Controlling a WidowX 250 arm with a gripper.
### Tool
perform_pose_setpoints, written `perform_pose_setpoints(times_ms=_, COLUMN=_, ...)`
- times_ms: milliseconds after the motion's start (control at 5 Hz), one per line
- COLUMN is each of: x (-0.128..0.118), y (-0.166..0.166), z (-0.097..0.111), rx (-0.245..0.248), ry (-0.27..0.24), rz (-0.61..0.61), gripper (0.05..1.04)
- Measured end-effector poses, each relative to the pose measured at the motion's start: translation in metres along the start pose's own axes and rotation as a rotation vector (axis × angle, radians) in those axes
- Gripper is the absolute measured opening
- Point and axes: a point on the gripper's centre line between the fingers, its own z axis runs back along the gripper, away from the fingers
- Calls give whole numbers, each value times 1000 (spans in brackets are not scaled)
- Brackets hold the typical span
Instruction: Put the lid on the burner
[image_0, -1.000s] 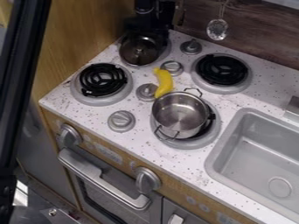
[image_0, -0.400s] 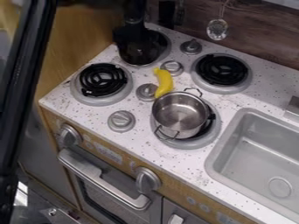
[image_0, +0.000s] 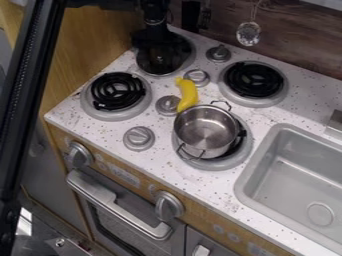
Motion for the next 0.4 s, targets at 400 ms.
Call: perform_pose_setpoints(times_ms=400, x=2, y=-7, z=-5, rx=21, ry=-13, rz=-11, gripper=261)
